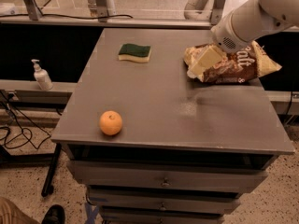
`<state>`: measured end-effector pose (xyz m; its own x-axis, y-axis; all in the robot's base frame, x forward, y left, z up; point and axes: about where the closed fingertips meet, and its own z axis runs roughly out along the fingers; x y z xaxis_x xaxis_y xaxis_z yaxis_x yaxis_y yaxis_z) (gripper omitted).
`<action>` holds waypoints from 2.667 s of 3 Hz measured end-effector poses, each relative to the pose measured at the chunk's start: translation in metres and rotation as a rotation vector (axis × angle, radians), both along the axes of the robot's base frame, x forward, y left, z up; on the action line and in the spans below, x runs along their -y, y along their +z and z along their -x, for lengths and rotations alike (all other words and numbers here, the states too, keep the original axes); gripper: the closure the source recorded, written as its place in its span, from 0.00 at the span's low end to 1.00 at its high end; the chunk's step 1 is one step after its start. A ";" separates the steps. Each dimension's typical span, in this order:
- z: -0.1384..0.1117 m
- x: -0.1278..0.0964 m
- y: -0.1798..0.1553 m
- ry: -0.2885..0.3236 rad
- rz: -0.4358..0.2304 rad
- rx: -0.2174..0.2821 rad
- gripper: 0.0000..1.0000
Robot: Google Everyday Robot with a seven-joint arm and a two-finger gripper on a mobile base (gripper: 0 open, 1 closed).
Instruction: Move sponge near orange
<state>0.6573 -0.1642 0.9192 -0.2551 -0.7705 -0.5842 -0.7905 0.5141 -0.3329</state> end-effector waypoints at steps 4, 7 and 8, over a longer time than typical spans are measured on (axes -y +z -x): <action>-0.048 -0.074 -0.025 0.030 -0.285 -0.095 0.00; -0.088 -0.155 -0.056 0.072 -0.268 -0.057 0.00; -0.106 -0.162 -0.065 0.065 -0.262 -0.046 0.00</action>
Offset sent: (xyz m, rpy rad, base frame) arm 0.0247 0.0261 -0.0164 0.1159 0.0442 -0.0076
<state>0.7635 -0.0025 0.8544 -0.2416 -0.6100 -0.7547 -0.8357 0.5260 -0.1576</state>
